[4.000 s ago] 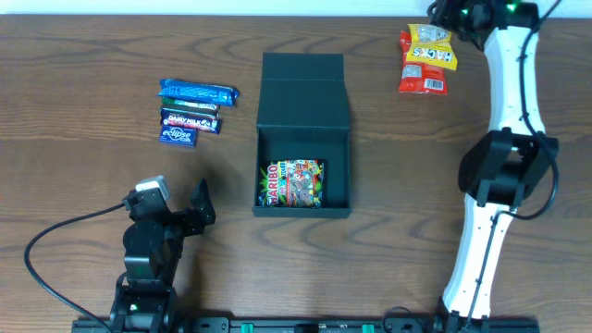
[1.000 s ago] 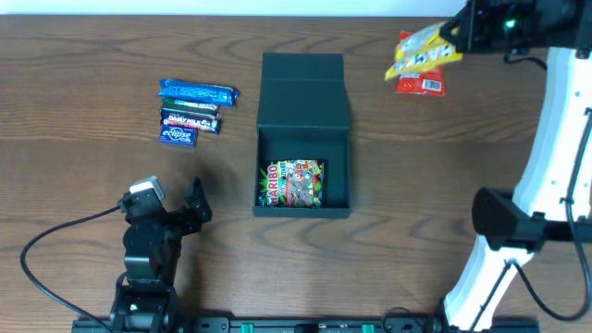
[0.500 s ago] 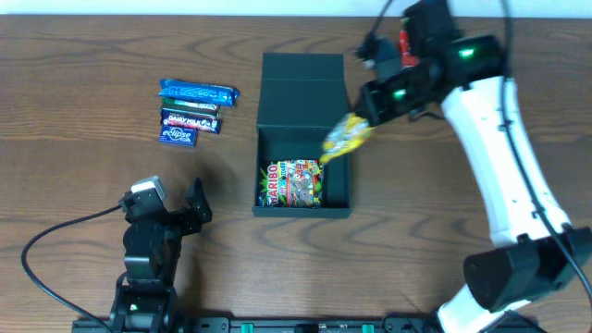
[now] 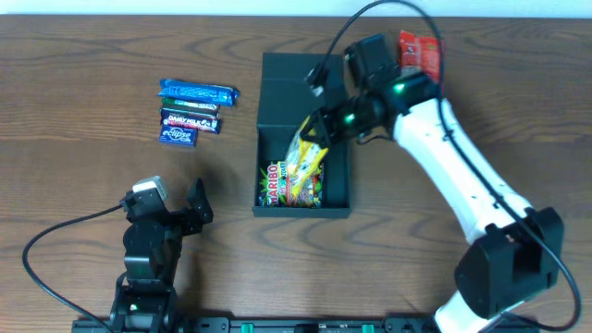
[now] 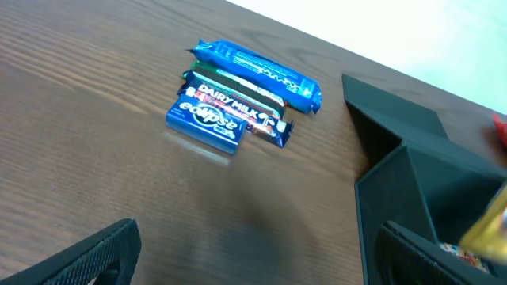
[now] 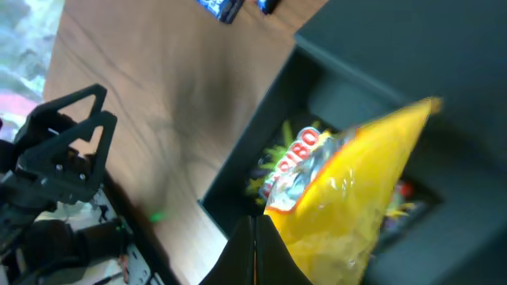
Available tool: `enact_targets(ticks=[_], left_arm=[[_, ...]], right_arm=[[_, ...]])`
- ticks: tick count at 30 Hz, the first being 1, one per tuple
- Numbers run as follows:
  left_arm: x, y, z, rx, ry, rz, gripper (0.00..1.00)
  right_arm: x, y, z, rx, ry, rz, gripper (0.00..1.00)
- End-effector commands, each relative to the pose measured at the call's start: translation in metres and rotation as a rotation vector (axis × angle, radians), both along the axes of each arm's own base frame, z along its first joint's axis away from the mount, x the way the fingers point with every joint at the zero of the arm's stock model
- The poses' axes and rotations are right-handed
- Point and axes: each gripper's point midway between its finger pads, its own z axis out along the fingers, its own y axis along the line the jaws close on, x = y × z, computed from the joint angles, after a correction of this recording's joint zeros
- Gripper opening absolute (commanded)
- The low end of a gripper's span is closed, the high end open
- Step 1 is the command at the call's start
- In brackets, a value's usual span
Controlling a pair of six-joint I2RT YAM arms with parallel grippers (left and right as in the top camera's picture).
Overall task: Pack container
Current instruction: 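Carry the yellow bag into the box beside the Haribo bag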
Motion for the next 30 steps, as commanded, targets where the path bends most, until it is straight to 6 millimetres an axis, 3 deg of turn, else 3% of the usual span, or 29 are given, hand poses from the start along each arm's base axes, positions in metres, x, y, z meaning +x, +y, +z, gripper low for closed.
enact_targets(ticks=[1, 9, 16, 19, 21, 23, 25, 27, 30], left_arm=[[0.0, -0.001, 0.0, 0.014, -0.001, -0.014, 0.95], [0.0, -0.001, -0.001, 0.032, 0.002, -0.021, 0.95], [0.0, -0.001, -0.001, 0.038, 0.002, -0.024, 0.95], [0.0, -0.001, -0.001, 0.038, 0.002, -0.024, 0.95], [0.0, -0.001, -0.001, 0.038, 0.002, -0.024, 0.95], [0.0, -0.001, -0.001, 0.038, 0.002, -0.024, 0.95], [0.0, -0.001, -0.001, 0.038, 0.002, -0.024, 0.95], [0.0, -0.001, -0.001, 0.038, 0.002, -0.024, 0.95], [0.0, -0.001, -0.001, 0.038, 0.002, -0.024, 0.95]], right_arm=[[-0.01, 0.003, -0.001, 0.022, 0.071, -0.063, 0.02], [-0.003, -0.026, -0.055, -0.187, 0.106, -0.276, 0.02], [0.01, -0.021, -0.053, -0.215, 0.036, -0.358, 0.02], [0.009, -0.016, -0.051, -0.219, -0.014, -0.285, 0.01], [0.007, -0.016, -0.049, -0.23, -0.056, -0.212, 0.38], [0.005, -0.019, -0.047, -0.24, -0.066, -0.163, 0.54], [-0.009, -0.016, -0.045, -0.203, -0.065, -0.021, 0.77], [-0.021, -0.025, -0.048, -0.212, -0.052, 0.062, 0.89], [-0.031, -0.038, -0.053, -0.257, -0.059, 0.153, 0.9]])
